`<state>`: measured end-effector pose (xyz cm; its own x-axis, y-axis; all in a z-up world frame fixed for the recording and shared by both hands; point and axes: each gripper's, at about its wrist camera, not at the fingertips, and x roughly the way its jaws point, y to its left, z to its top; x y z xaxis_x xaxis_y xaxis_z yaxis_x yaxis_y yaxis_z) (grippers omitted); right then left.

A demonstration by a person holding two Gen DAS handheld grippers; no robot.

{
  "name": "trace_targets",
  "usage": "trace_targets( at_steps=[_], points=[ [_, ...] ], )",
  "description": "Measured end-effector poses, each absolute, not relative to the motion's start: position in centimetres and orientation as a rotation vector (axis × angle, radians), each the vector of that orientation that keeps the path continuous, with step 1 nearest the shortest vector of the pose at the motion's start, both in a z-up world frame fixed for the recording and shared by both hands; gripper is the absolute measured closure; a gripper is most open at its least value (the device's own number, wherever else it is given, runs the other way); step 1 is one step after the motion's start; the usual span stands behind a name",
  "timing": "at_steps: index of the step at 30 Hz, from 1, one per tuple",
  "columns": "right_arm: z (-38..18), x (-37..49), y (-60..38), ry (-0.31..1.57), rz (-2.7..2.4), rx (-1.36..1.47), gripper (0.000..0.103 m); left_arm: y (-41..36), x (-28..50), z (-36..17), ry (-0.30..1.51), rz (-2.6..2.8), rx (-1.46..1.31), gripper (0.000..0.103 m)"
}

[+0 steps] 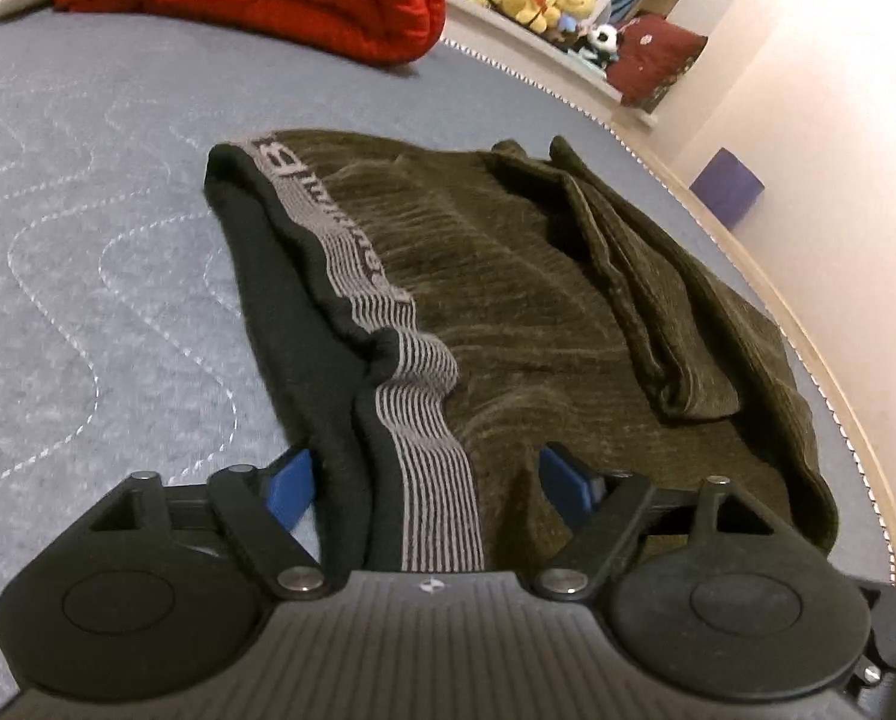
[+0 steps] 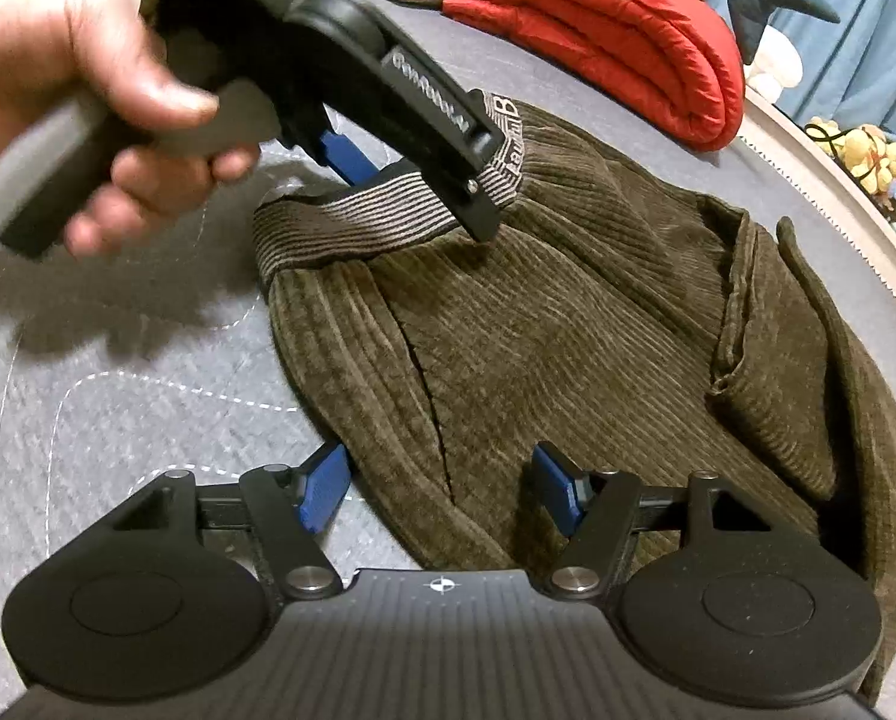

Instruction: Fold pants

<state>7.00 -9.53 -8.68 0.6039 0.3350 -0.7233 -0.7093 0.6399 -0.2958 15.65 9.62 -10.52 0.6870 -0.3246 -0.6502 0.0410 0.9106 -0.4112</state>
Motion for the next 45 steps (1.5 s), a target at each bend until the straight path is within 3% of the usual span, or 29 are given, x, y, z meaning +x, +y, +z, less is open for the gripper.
trace_targets(
  at_steps=[1,3,5,6,8,16,23,31,34,35,37,38,39,45],
  points=[
    [-8.7,7.0,-9.6,0.677,0.662,-0.611,0.050,9.5,15.8,-10.5,0.788,-0.192,-0.381,0.034],
    [-8.6,6.7,-9.3,0.659,0.672,-0.625,0.065,9.9,16.1,-10.5,0.800,-0.154,-0.405,0.059],
    [-8.4,6.2,-9.1,0.630,0.669,-0.645,0.075,10.5,16.1,-10.2,0.811,-0.138,-0.433,0.077],
    [-8.3,6.1,-9.2,0.625,0.672,-0.640,0.085,10.8,15.9,-9.9,0.806,-0.145,-0.439,0.082],
    [-7.6,5.5,-9.3,0.614,0.693,-0.617,0.094,11.2,15.2,-8.6,0.780,-0.171,-0.421,0.085],
    [-5.5,0.7,-9.1,0.487,0.821,-0.674,0.096,13.5,8.9,-3.0,0.720,-0.184,-0.321,0.088],
    [-2.7,-8.2,-5.6,0.366,1.100,-0.717,0.097,20.3,-0.3,-0.7,0.829,-0.067,-0.315,0.088],
    [-5.9,-13.7,0.6,0.356,1.249,-0.825,0.097,22.9,-4.7,-1.9,0.908,0.038,-0.151,0.084],
    [-6.5,-12.7,1.8,0.393,1.201,-0.840,0.095,21.2,-4.1,-2.3,0.951,0.096,-0.051,0.072],
    [-6.1,-12.5,1.9,0.391,1.185,-0.830,0.091,20.5,-3.8,-2.1,0.960,0.122,-0.009,0.065],
    [-5.0,-12.5,1.9,0.388,1.161,-0.789,0.069,19.2,-3.5,-1.7,0.940,0.166,0.063,0.048],
    [-4.1,-12.0,1.2,0.374,1.146,-0.747,0.048,18.8,-3.1,-1.1,0.916,0.192,0.104,0.037],
    [-3.1,-11.5,0.4,0.352,1.130,-0.700,0.038,18.4,-2.6,-0.4,0.893,0.216,0.137,0.032],
    [0.4,-7.0,-4.0,0.364,0.994,-0.516,0.037,16.5,-2.0,4.1,0.764,0.294,0.026,0.027]
  ],
)
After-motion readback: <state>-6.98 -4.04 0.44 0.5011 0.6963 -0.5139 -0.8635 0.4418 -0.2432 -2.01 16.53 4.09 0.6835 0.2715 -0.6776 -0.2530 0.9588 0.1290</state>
